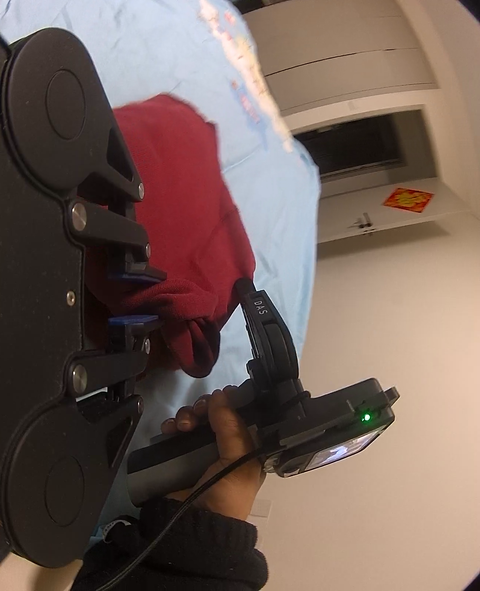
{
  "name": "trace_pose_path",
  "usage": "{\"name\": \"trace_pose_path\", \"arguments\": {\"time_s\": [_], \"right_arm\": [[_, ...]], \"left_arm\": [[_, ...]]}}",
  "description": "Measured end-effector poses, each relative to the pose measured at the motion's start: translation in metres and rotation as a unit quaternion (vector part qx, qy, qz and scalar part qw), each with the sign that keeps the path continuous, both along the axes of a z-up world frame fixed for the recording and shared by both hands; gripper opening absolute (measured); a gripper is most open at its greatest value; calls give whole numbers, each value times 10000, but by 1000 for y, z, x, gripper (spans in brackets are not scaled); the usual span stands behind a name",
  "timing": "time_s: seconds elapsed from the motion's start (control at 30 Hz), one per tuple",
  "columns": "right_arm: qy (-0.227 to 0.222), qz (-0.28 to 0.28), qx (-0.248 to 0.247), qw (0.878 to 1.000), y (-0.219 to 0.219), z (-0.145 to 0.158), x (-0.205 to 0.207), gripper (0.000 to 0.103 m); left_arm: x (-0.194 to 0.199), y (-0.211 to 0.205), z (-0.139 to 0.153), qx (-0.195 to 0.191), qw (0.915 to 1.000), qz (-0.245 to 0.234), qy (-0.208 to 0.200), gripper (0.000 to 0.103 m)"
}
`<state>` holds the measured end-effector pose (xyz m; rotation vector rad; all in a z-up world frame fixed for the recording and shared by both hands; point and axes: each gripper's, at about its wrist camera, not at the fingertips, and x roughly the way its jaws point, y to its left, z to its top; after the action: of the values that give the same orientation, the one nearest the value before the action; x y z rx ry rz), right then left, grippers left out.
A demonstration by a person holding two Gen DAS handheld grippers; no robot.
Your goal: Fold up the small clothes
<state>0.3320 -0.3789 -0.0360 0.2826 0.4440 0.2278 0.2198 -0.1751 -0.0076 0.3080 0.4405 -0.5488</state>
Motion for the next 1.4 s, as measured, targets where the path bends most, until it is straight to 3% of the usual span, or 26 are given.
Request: {"name": "trace_pose_path", "arguments": {"time_s": [0.17,0.27,0.33,0.37,0.43,0.5,0.6,0.73,0.83,0.97,1.13,1.4], "right_arm": [[178,6,-5,9998,3,-17,2,6],[155,-2,-125,9998,6,-15,-1,9],[86,-13,-266,9996,9,-11,-5,11],[52,-31,-321,9995,10,-9,-7,13],[-14,-60,-430,9991,12,-4,-13,28],[-104,-105,-513,9986,13,0,-19,57],[-263,-82,-651,9975,18,7,-29,72],[-498,-67,-900,9947,32,14,-47,89],[-640,-13,-1063,9923,46,16,-60,97],[-789,48,-1331,9879,66,11,-74,103],[-832,-49,-1973,9768,82,-13,-85,103],[-757,-142,-2313,9698,85,-43,-90,103]], "left_arm": [[-1,5,2,-204,9997,-29,112,28],[-2,16,11,-557,9982,-105,212,41],[-5,23,18,-787,9966,-58,225,59],[-6,27,21,-888,9958,12,223,61],[-8,38,26,-1091,9936,183,223,63],[-7,49,33,-1272,9905,473,205,69],[-2,68,41,-1483,9827,1103,106,81],[18,92,40,-1558,9643,2129,247,82],[32,104,31,-1612,9547,2445,527,82],[37,102,16,-1395,9580,2400,721,82],[31,100,-1,-1122,9638,2347,585,83],[26,105,-41,-1284,9596,2395,724,83]]}}
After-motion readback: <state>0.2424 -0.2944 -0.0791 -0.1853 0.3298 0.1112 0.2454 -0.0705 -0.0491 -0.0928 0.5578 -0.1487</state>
